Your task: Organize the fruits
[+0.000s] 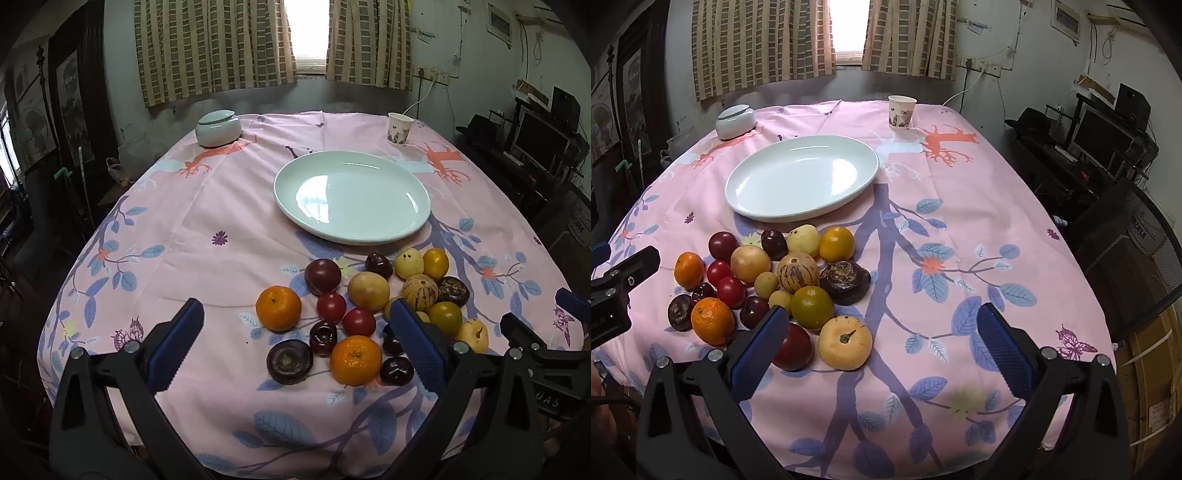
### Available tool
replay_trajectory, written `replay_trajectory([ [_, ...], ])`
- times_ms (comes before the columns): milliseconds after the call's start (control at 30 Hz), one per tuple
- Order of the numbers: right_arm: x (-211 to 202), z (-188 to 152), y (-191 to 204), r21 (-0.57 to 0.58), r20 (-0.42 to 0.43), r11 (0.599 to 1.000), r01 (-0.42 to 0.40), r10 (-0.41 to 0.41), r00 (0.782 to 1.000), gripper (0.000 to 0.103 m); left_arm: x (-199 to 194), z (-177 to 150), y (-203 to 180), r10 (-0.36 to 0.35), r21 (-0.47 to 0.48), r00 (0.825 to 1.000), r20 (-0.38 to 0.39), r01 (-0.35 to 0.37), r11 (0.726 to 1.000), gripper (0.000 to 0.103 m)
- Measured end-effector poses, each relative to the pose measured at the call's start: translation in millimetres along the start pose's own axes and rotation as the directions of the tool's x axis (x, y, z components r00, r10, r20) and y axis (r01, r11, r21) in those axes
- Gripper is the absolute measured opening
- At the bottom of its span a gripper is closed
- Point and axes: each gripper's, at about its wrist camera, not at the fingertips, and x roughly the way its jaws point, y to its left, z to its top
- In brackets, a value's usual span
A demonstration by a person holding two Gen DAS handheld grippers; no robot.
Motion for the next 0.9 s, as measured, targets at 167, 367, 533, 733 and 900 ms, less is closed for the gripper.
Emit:
replay_trajectory([
  [167, 1, 0, 0, 0.001, 0.0, 1.0, 0.0, 0.0, 1.0, 0.102, -2, 0, -2, -0.02, 0.01, 1.0, 0.009, 0.02, 1.0, 0.101],
  [367, 3, -1, 4, -0.005, -0.004, 1.0, -0.003, 0.003, 1.0, 0.102, -7, -1, -4, -0.007, 0.017, 1.0, 0.013, 0.007, 1.0, 0.101],
  [533, -1, -2, 7, -0.007, -0.005, 1.0, -0.003, 0.003, 1.0, 0.102, 0, -2, 1, -0.003, 0.007, 1.0, 0.001, 0.003, 1.0, 0.101],
  [733, 7, 0, 6, -0.008, -0.018, 1.0, -0.012, 0.012, 1.0, 0.102, 1, -2, 3, -0.006, 0.005, 1.0, 0.0, 0.006, 1.0, 0.101],
  [900, 8, -1, 8, -0.009, -0.021, 1.0, -0.015, 0.014, 1.0, 0.102, 2, -2, 3, -0.006, 0.004, 1.0, 0.0, 0.006, 1.0, 0.101],
])
